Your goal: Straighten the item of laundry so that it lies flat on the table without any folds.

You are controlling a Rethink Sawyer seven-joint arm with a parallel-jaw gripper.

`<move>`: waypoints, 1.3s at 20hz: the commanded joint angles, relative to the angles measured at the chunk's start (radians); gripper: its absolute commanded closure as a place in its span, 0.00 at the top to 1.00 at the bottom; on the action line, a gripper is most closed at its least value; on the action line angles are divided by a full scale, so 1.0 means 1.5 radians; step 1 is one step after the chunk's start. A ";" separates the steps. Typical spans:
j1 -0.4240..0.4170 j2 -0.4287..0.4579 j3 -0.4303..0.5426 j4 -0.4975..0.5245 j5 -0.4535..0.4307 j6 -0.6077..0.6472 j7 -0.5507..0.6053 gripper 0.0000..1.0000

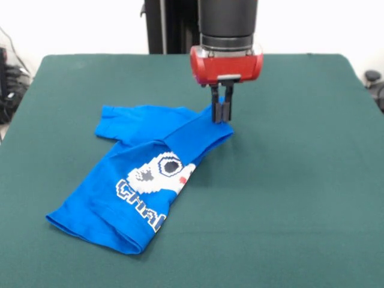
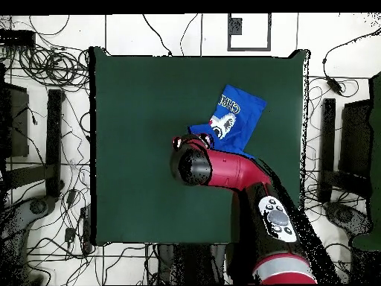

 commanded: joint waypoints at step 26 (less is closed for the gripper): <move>0.058 -0.010 0.058 0.113 0.112 0.031 0.182 0.00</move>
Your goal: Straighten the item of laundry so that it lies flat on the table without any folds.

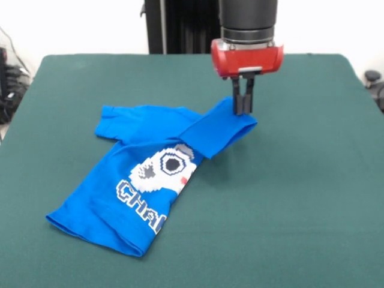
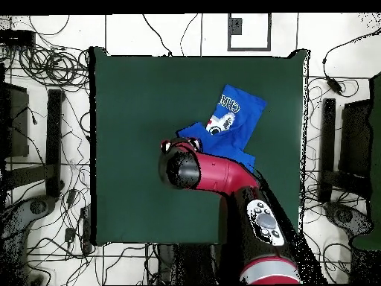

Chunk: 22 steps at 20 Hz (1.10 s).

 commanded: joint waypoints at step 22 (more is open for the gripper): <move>0.054 -0.037 0.066 0.132 0.135 0.020 0.187 0.00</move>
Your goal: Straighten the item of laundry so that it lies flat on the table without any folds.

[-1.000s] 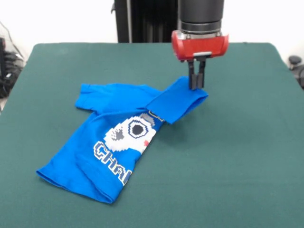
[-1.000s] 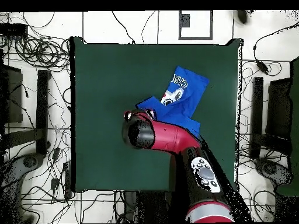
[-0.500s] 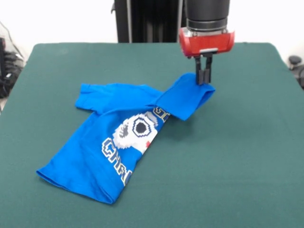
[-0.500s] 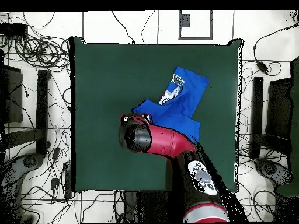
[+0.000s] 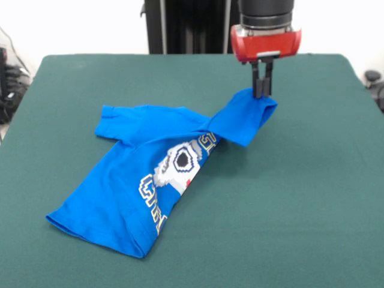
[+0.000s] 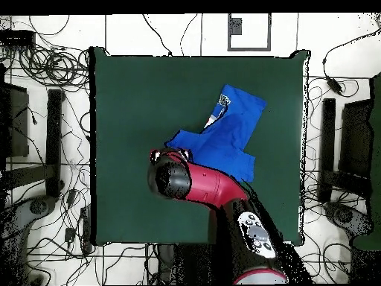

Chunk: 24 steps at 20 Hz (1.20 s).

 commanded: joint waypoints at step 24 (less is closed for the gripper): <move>0.065 0.076 0.062 0.015 0.090 -0.062 0.183 0.00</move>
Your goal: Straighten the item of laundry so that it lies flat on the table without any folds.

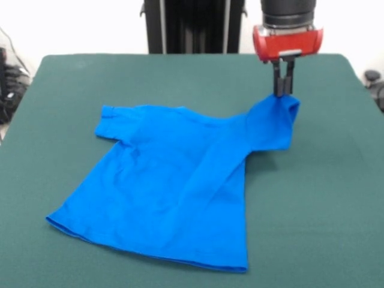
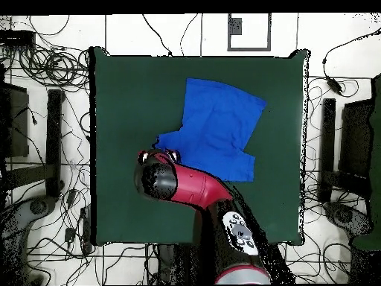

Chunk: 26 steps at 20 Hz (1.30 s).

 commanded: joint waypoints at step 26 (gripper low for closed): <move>0.026 0.091 0.068 -0.009 0.046 -0.077 0.182 0.00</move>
